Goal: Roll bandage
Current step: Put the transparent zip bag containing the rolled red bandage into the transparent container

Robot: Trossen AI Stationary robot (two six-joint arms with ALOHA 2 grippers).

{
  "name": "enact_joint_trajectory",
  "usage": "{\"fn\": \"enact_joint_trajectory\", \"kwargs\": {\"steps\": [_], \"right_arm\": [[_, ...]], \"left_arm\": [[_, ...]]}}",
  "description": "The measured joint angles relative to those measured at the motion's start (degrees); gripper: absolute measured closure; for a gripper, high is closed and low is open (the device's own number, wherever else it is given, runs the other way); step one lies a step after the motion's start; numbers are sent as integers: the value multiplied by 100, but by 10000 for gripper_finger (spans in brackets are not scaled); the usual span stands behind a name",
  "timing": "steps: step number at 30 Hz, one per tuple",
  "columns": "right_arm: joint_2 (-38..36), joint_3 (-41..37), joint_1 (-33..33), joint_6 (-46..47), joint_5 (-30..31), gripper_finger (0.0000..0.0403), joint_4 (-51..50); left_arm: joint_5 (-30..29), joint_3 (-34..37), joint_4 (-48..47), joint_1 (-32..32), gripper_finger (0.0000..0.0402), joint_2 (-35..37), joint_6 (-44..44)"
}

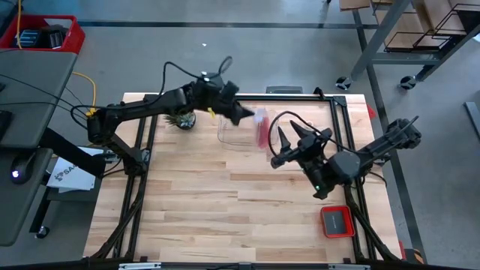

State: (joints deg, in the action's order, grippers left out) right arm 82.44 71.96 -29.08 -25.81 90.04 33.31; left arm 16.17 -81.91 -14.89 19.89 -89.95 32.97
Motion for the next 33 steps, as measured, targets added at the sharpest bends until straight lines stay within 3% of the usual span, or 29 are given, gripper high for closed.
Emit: {"fn": "enact_joint_trajectory", "kwargs": {"steps": [4,12,18,24,33], "right_arm": [[-45,0,4,22,0,222,49],[-42,0,2,25,-2,222,55],[-40,0,4,34,-2,222,93],[-40,0,4,30,-2,222,110],[-38,0,4,141,-3,222,113]], "left_arm": [[-260,3,-926,3,401,-107,-959],[-472,1,-1107,108,401,-368,-2431],[24,9,-926,198,401,-497,-2669],[1056,8,-384,275,401,-389,-2349],[1175,2,-565,634,401,-275,-2777]]}}
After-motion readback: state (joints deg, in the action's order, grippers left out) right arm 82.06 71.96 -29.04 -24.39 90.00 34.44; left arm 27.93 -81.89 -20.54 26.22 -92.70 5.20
